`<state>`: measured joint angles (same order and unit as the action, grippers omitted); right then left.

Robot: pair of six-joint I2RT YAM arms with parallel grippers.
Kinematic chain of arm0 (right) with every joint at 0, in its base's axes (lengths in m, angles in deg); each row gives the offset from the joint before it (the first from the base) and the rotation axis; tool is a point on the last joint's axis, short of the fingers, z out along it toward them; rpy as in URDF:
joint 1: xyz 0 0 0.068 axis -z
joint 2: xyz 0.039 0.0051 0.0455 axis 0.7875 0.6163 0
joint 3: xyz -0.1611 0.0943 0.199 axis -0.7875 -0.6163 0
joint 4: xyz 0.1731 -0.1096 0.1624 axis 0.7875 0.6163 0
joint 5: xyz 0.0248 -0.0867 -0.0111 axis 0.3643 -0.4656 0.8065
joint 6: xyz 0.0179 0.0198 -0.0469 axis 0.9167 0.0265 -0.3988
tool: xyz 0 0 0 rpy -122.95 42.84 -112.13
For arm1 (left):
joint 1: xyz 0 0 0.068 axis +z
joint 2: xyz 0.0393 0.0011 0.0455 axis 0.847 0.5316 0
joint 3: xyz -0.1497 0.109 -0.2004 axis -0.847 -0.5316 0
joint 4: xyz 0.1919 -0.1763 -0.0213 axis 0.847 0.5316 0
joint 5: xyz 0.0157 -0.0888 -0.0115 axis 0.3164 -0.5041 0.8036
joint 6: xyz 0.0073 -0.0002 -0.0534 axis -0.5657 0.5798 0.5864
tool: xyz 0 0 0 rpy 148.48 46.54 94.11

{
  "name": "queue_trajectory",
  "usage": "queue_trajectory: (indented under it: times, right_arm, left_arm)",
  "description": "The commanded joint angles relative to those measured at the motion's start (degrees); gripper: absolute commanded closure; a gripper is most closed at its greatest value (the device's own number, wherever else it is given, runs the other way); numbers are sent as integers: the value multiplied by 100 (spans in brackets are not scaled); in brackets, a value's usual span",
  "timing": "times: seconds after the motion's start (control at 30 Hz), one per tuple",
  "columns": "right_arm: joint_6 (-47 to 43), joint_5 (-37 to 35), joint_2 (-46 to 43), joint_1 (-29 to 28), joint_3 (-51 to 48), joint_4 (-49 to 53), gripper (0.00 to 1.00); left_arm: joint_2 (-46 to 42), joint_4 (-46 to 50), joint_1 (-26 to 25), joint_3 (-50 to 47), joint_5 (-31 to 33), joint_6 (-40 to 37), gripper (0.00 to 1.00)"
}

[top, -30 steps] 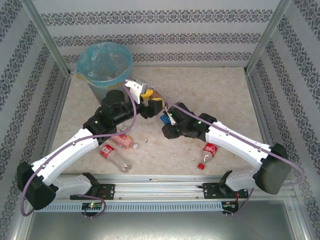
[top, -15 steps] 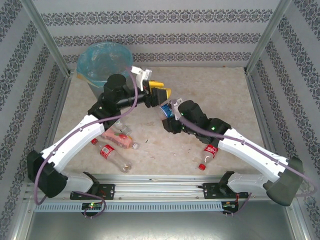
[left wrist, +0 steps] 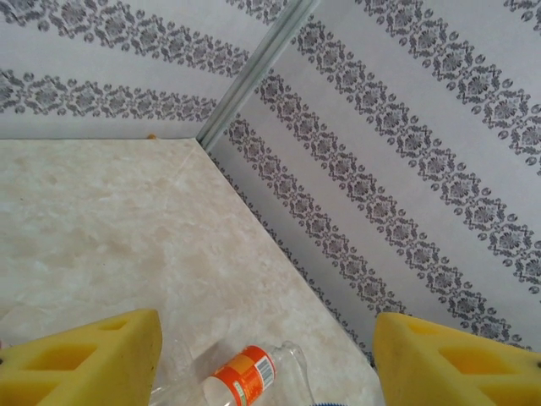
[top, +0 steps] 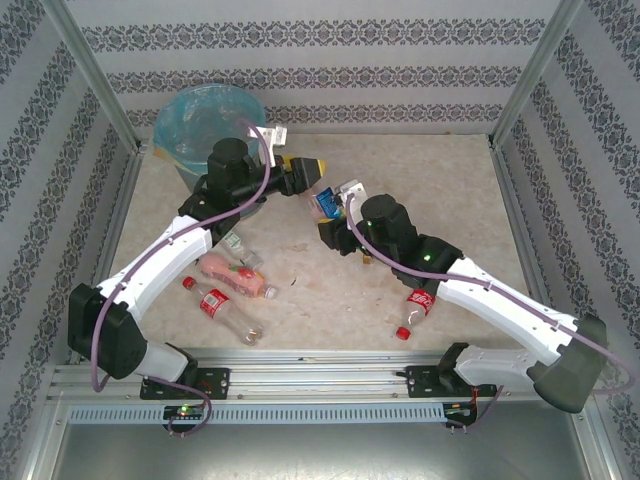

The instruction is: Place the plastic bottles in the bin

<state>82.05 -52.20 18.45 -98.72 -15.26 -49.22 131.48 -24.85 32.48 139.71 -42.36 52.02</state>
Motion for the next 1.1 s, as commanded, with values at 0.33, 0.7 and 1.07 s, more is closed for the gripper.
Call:
queue_trajectory:
  times: [0.33, 0.7, 1.07]
  right_arm:
    - [-17, -47, 273, -37, 205, -192, 60]
    - [-41, 19, 474, -44, 482, -187, 50]
    - [-177, -285, 347, -62, 693, -408, 2]
  left_arm:
    - [-512, -153, 95, -298, -218, -84, 67]
    - [-747, 127, 113, -210, 170, -368, 100]
    - [-749, 202, 457, 738, 963, -456, 100]
